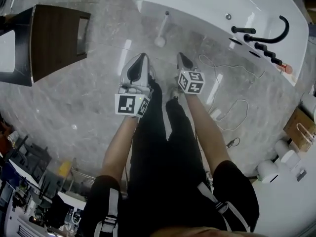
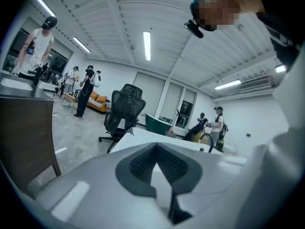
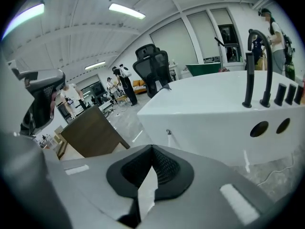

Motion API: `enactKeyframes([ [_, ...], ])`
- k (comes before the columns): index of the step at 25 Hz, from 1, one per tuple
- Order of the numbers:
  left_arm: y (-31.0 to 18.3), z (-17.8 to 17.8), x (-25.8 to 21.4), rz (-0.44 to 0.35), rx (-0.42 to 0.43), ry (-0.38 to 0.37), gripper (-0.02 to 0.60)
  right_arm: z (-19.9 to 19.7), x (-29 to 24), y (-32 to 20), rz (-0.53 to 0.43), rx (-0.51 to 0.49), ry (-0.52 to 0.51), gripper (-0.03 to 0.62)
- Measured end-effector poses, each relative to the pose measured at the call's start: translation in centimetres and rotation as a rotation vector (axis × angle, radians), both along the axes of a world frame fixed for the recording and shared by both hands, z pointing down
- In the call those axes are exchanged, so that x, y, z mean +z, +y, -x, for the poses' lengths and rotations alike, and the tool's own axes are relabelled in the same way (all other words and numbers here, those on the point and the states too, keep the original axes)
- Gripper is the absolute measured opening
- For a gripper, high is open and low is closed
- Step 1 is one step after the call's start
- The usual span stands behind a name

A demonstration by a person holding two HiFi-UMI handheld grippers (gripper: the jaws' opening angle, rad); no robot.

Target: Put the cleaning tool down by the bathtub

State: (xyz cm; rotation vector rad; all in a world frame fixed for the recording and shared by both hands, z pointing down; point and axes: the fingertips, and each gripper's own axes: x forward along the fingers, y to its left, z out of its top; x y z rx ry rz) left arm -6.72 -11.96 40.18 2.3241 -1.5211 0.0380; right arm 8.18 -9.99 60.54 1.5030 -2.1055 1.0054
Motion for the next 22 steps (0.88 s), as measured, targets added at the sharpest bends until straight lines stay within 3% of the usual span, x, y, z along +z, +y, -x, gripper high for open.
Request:
enactKeyframes([
  [12, 6.2, -2.9, -10.7, -0.053, -0.034, 0.017, 0.008, -2.8, -16.7, 3.9, -0.167, -0.017, 0.021, 0.000],
  [16, 8.8, -3.8, -13.8, -0.086, -0.028, 0.005, 0.008, -2.9, -22.5, 6.1, -0.245, -0.039, 0.015, 0.000],
  [22, 12.9, -4.8, -17.2, -0.088, -0.041, 0.045, 0.008, -3.4, -30.4, 9.5, -0.376, -0.045, -0.011, 0.000],
])
